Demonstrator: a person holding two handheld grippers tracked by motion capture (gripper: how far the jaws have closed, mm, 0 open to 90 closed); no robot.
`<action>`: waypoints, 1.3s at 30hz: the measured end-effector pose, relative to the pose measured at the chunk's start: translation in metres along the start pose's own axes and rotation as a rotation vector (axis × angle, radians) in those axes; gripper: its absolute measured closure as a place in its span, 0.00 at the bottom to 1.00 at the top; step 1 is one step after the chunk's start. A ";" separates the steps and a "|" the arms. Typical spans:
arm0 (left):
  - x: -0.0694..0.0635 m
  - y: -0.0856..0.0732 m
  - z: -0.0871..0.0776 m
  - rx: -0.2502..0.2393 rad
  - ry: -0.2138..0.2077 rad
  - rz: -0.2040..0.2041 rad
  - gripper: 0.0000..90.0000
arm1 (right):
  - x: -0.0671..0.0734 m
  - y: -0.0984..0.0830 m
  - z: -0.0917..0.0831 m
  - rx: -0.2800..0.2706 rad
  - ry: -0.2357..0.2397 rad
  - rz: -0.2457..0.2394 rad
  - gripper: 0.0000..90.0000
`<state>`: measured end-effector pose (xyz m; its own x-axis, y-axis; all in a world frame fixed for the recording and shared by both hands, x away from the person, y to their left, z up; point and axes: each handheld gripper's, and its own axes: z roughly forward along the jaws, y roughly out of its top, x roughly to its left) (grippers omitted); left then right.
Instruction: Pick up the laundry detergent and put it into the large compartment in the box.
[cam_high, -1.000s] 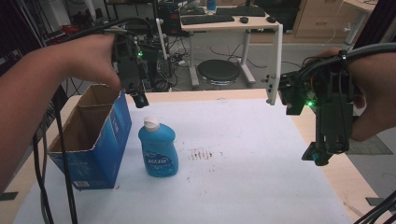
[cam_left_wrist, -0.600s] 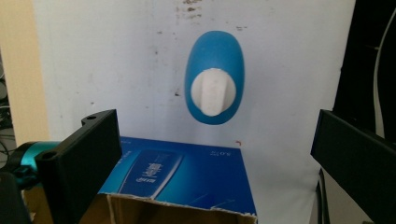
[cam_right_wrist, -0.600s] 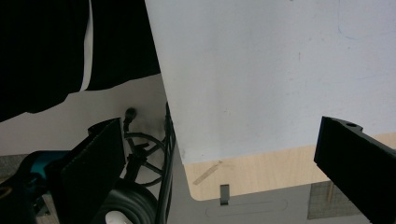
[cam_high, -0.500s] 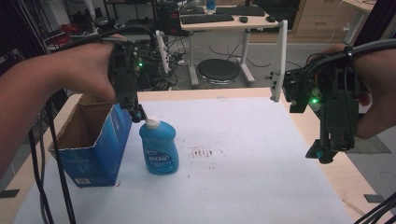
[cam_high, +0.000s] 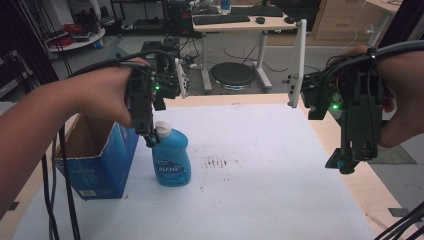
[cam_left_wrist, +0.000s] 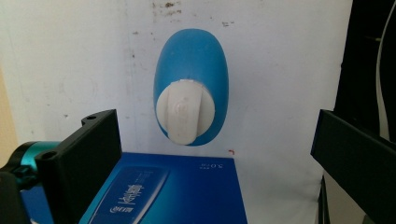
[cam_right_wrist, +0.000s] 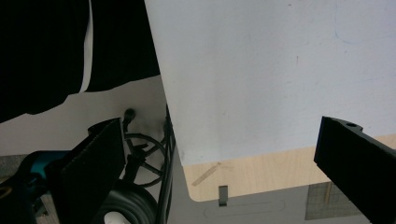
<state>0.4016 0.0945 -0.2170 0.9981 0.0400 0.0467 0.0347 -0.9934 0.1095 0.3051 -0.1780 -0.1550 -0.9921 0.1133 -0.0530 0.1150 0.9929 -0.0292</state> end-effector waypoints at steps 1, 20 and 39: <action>0.000 0.000 0.003 -0.002 -0.003 -0.003 0.02 | 0.000 0.000 0.000 0.000 0.002 0.002 0.01; 0.006 0.003 0.042 -0.012 -0.034 -0.014 0.02 | -0.004 0.004 0.004 0.000 0.007 -0.007 0.01; 0.005 0.007 0.063 0.033 -0.022 -0.016 0.02 | -0.005 0.004 0.008 -0.005 0.014 -0.010 0.01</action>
<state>0.4098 0.0810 -0.2785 0.9982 0.0543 0.0237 0.0524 -0.9956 0.0773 0.3111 -0.1750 -0.1630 -0.9939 0.1036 -0.0385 0.1046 0.9942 -0.0247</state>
